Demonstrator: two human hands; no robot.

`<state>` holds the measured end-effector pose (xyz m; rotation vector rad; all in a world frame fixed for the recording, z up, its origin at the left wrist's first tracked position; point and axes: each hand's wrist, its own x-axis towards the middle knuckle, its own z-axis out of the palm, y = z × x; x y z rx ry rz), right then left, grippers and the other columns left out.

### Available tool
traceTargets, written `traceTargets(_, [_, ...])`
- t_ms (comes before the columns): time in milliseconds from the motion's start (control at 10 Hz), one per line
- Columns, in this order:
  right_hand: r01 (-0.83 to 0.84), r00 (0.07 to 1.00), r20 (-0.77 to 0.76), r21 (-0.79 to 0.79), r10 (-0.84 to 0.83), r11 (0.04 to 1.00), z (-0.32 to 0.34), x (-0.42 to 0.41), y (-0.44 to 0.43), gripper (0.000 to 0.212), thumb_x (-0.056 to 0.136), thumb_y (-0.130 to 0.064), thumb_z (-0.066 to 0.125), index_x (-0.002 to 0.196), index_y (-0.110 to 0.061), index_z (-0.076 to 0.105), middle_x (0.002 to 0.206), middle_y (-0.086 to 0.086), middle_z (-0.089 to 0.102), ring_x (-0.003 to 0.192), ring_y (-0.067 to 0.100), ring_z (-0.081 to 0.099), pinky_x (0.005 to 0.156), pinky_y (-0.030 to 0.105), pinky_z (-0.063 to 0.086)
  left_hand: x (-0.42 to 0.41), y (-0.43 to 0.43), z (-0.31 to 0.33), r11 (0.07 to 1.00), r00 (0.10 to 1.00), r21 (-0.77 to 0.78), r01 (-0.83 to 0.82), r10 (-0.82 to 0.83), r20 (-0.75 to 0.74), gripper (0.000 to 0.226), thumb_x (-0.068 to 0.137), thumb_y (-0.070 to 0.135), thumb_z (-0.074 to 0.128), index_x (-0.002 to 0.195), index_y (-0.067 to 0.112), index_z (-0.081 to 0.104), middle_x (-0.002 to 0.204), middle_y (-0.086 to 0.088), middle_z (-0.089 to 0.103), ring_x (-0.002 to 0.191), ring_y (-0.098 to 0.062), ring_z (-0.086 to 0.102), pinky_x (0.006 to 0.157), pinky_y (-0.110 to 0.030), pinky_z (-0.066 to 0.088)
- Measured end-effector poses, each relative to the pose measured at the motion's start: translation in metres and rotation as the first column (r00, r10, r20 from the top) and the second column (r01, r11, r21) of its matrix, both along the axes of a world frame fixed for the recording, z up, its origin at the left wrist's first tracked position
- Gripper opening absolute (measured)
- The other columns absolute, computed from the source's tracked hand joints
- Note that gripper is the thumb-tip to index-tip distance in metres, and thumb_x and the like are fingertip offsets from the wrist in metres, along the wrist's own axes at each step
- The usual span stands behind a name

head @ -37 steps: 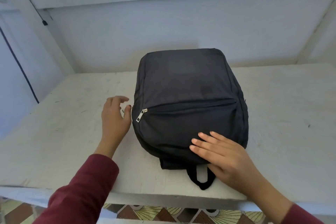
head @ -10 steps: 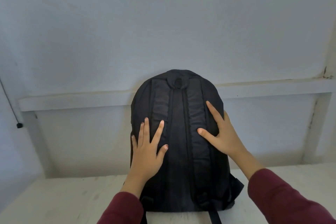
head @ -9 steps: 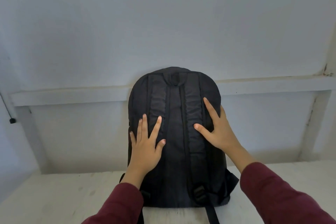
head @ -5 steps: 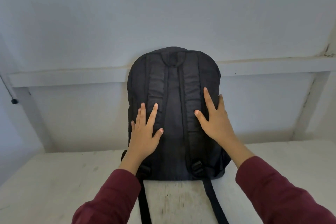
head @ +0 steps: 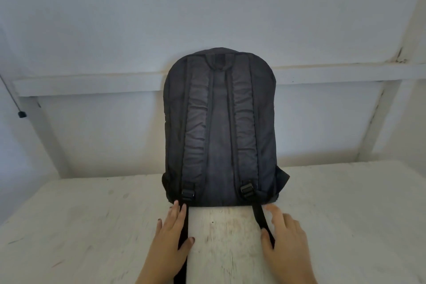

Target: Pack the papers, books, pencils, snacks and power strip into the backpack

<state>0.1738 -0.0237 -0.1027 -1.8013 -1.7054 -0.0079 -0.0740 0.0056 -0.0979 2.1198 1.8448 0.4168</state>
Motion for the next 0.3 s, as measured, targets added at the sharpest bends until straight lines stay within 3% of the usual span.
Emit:
traceTargets(100, [-0.024, 0.997, 0.069, -0.093, 0.031, 0.995, -0.007, -0.004, -0.011, 0.054, 0.044, -0.022, 0.088, 0.091, -0.027, 0.063, 0.065, -0.013, 0.053, 0.052, 0.008, 0.046, 0.050, 0.013, 0.028, -0.009, -0.008, 0.000, 0.997, 0.997, -0.018, 0.074, -0.074, -0.001, 0.066, 0.099, 0.030, 0.038, 0.147, 0.017, -0.005, 0.146, 0.006, -0.026, 0.138, -0.007, -0.018, 0.108, -0.027, -0.011])
traceTargets(200, [-0.021, 0.990, 0.135, -0.121, 0.037, 0.992, -0.004, -0.013, -0.021, 0.043, 0.035, -0.028, 0.092, 0.070, -0.031, 0.068, 0.070, -0.016, 0.063, 0.055, 0.010, 0.058, 0.051, 0.018, 0.038, -0.010, -0.016, 0.002, 0.988, 0.995, -0.118, 0.104, -0.102, 0.020, 0.058, 0.100, 0.025, 0.035, 0.148, 0.019, 0.003, 0.152, 0.007, -0.014, 0.143, -0.012, -0.009, 0.113, -0.032, -0.008])
traceTargets(300, [-0.031, 0.992, 0.114, -0.137, 0.047, 0.990, 0.025, -0.019, -0.027, 0.025, 0.075, -0.043, 0.071, 0.099, -0.034, 0.069, 0.106, -0.017, 0.062, 0.095, 0.011, 0.059, 0.082, 0.030, 0.045, -0.014, -0.027, 0.015, 0.996, 0.986, -0.077, 0.055, -0.042, 0.163, 0.051, 0.100, 0.023, 0.037, 0.146, 0.026, 0.014, 0.156, 0.005, 0.003, 0.144, -0.011, -0.002, 0.115, -0.032, -0.006])
